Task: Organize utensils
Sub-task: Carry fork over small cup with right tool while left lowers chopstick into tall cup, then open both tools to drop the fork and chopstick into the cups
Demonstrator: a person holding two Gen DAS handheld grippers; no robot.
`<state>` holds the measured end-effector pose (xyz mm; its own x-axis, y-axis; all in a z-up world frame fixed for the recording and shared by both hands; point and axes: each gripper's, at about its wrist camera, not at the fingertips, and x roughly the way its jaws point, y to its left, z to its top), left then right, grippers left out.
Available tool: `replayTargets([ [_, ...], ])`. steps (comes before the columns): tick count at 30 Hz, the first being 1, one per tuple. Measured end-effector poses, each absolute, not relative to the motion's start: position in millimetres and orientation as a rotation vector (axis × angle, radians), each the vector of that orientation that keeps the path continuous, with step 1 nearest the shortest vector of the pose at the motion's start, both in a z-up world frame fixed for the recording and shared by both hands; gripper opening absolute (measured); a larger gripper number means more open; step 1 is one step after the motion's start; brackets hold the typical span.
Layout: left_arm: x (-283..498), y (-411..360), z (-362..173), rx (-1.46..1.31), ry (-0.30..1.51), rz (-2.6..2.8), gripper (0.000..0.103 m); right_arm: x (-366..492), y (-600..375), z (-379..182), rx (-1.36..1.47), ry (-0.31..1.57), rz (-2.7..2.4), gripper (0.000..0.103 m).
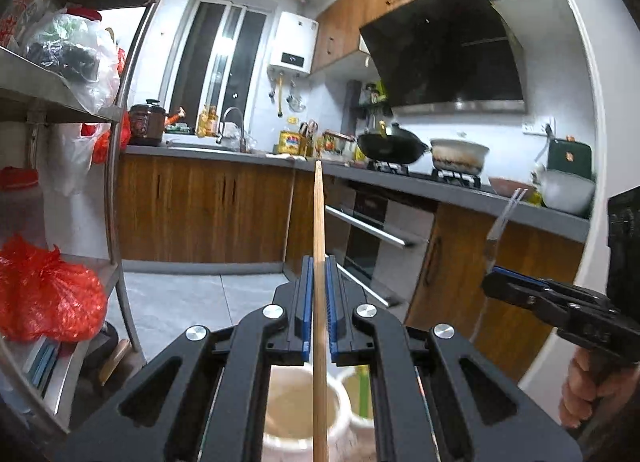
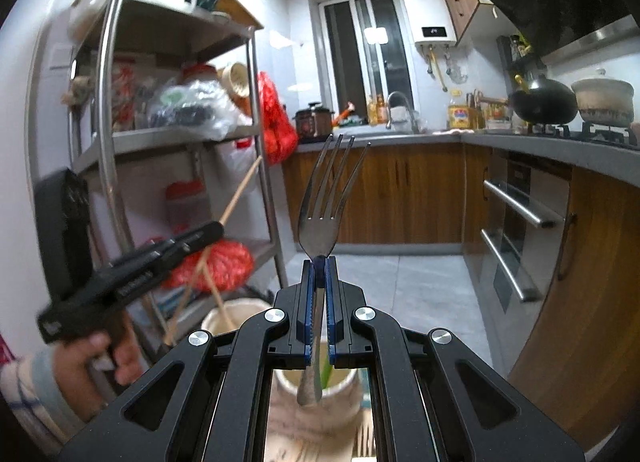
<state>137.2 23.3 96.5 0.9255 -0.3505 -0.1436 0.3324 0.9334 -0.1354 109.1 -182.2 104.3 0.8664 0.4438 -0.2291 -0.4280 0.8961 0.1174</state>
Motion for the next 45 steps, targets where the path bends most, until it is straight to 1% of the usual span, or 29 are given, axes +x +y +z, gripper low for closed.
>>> replayTargets([
  [4,162,16,90,-0.095,0.156,-0.299,0.006,126,-177,101,0.073,0.257,0.441,0.006],
  [9,178,9,74,-0.073,0.173,-0.254,0.006,144,-173,83,0.072,0.281,0.409,0.006],
  [14,177,5,61,-0.023,0.189,-0.253,0.006,155,-170,64,0.068,0.331,0.396,0.006],
  [27,165,4,36,0.039,0.299,-0.286,0.006,177,-165,20,0.103,0.49,0.395,0.006],
  [35,162,3,30,0.065,0.334,-0.288,0.006,179,-161,12,0.096,0.523,0.378,0.007],
  [40,158,3,32,0.074,0.331,-0.286,0.01,180,-159,13,0.087,0.531,0.367,0.007],
  [42,155,2,35,0.073,0.328,-0.287,0.016,180,-159,14,0.087,0.534,0.366,0.009],
  [44,151,3,38,0.067,0.319,-0.285,0.02,180,-159,14,0.089,0.538,0.365,0.021],
  [45,148,4,39,0.062,0.315,-0.287,0.025,179,-159,14,0.092,0.537,0.367,0.025],
])
